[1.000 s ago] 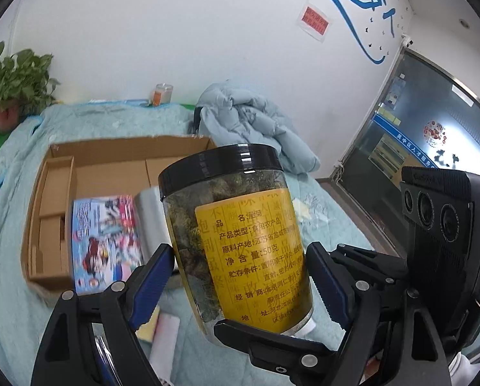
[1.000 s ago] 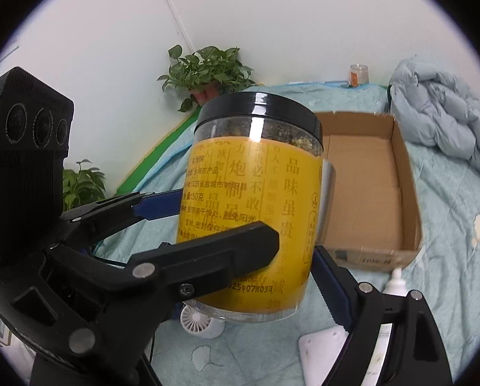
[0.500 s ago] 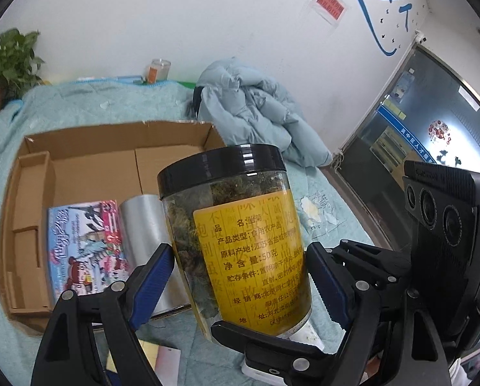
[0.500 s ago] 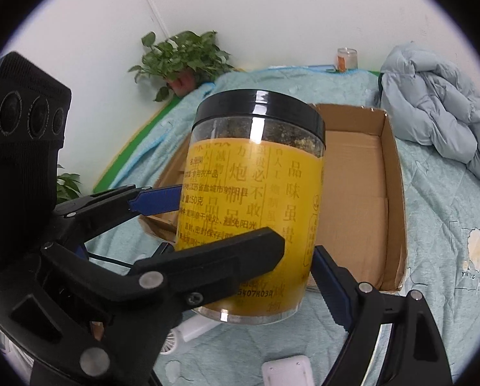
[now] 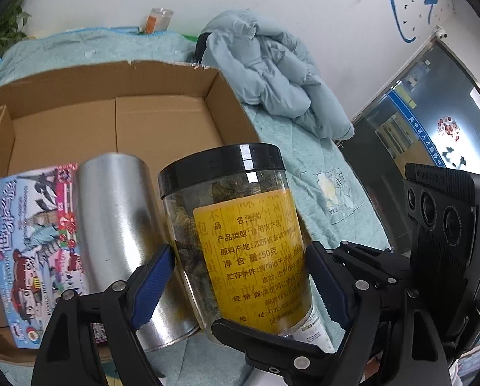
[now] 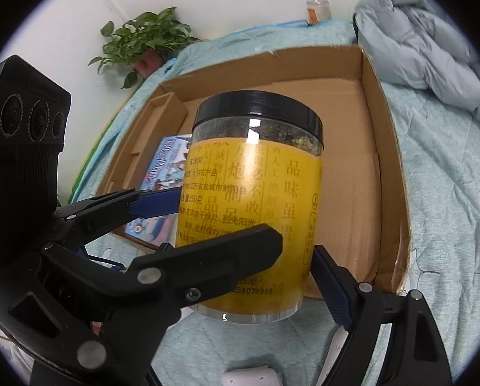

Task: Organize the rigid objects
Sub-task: 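Lower the jar upright into the box beside the silver cylinder, then open both grippers and withdraw from the jar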

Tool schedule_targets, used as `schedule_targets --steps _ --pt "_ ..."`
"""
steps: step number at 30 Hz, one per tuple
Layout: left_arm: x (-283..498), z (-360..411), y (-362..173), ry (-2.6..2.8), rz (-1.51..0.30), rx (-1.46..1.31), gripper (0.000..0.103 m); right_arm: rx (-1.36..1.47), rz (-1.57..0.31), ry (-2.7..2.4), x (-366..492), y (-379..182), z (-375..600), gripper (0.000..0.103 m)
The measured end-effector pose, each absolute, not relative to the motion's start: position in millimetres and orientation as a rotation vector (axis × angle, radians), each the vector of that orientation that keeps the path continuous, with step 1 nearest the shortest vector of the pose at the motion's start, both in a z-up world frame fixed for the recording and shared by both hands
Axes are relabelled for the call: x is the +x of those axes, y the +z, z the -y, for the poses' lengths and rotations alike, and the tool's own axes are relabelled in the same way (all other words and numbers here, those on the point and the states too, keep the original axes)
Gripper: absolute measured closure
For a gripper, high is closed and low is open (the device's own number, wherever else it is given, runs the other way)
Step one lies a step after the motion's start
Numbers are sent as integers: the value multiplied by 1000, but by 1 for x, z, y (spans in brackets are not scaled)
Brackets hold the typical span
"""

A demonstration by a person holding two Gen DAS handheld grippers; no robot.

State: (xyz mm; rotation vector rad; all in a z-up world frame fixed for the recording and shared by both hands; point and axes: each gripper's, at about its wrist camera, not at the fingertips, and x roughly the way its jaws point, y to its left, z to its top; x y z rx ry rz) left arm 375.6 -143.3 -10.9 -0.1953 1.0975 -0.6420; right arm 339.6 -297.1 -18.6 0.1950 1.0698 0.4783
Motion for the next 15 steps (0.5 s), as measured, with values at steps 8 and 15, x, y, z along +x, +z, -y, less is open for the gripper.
schedule_targets --steps 8,15 --pt "382 149 -26 -597 -1130 -158 26 196 -1137 463 353 -41 299 18" --pt "365 112 -2 -523 -1042 -171 26 190 -1171 410 358 -55 296 17"
